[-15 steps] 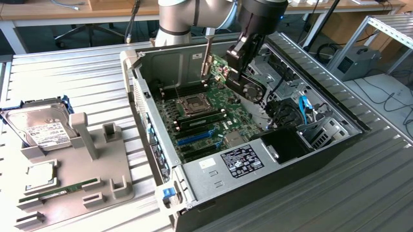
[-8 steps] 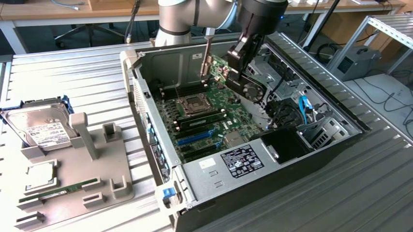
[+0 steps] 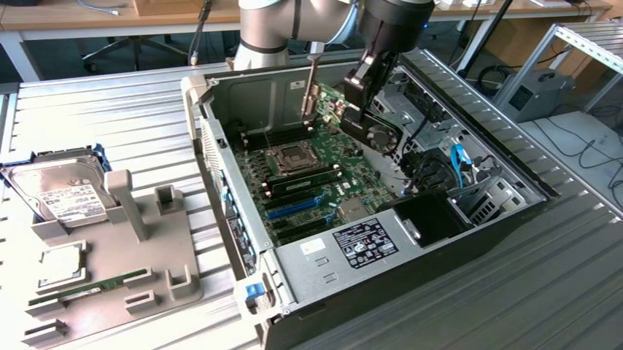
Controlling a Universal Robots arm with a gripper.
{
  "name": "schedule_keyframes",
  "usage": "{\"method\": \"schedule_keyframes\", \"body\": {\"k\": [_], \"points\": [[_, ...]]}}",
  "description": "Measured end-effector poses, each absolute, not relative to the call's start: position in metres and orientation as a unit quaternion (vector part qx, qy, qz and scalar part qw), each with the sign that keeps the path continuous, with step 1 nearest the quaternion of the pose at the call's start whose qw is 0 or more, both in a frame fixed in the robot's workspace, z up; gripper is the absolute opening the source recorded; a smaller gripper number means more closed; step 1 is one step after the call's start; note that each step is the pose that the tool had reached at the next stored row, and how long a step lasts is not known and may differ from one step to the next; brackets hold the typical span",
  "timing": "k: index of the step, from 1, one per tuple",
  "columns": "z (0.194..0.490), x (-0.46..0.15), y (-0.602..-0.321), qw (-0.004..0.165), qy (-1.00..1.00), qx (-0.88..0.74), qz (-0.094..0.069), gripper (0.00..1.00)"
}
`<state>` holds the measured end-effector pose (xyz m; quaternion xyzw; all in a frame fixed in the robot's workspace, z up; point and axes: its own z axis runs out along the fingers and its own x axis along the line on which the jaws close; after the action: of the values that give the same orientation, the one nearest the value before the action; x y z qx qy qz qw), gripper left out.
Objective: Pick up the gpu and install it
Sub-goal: 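Insert the gpu into the slot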
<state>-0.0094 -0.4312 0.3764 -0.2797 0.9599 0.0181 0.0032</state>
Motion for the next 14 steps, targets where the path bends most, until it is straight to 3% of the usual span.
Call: {"method": "schedule_keyframes", "body": {"k": [14], "points": [[0.3764,-0.0094,-0.4312,0.003,0.953,-0.302,0.018,0.26]]}}
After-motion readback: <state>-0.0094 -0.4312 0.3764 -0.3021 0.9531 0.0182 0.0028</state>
